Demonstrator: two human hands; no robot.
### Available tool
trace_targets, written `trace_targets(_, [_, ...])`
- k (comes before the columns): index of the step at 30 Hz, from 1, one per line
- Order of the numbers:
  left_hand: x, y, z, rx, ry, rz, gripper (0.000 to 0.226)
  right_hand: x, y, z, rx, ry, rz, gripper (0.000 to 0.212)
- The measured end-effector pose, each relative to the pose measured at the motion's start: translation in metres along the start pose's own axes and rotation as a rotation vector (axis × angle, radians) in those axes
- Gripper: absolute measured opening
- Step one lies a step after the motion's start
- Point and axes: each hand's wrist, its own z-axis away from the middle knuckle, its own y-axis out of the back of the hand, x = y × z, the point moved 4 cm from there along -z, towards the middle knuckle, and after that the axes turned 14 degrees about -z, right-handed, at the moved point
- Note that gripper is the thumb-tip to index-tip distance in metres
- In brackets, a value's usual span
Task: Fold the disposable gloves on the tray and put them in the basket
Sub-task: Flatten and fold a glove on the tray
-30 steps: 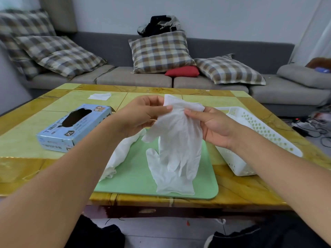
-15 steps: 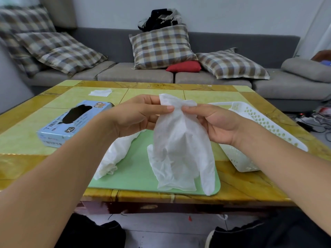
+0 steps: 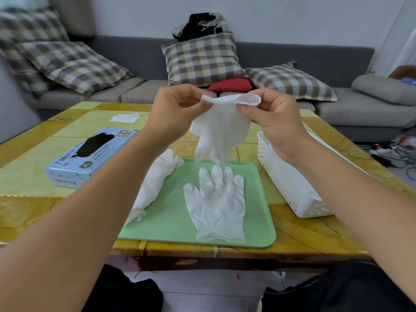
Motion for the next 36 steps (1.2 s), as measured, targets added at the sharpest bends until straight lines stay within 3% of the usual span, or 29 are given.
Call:
trace_targets(3, [-0.011, -0.002, 0.014, -0.105, -0.017, -0.115, 0.006, 0.013, 0.0, 0.015, -0.092, -0.014, 0.177, 0.009])
trace_targets(7, [-0.061, -0.025, 0.045, -0.487, 0.03, -0.297, 0.012, 0.052, -0.004, 0.046, -0.376, -0.225, 0.419, 0.008])
trace_targets(10, [-0.084, -0.033, 0.063, -0.71, 0.014, -0.4, 0.017, 0.064, -0.013, 0.064, -0.611, -0.273, 0.611, 0.008])
trace_targets(20, [-0.072, -0.053, 0.076, -0.995, -0.124, -0.513, 0.02, 0.061, -0.024, 0.088, -0.989, -0.492, 0.705, 0.011])
trace_targets(25, [-0.071, -0.061, 0.088, -1.153, -0.141, -0.648, 0.018, 0.082, -0.021, 0.099, -1.061, -0.553, 0.764, 0.015])
trace_targets(29, [-0.067, -0.057, 0.09, -1.272, -0.075, -0.646, 0.034, 0.074, -0.018, 0.093, -1.071, -0.661, 0.728, 0.029])
trace_targets(33, [-0.063, -0.057, 0.089, -1.242, -0.04, -0.62, 0.03, 0.058, -0.009, 0.07, -0.915, -0.609, 0.675, 0.021])
trace_targets(36, [-0.059, -0.062, 0.093, -1.197, -0.078, -0.606, 0.032, 0.061, -0.013, 0.08, -0.981, -0.685, 0.66, 0.022])
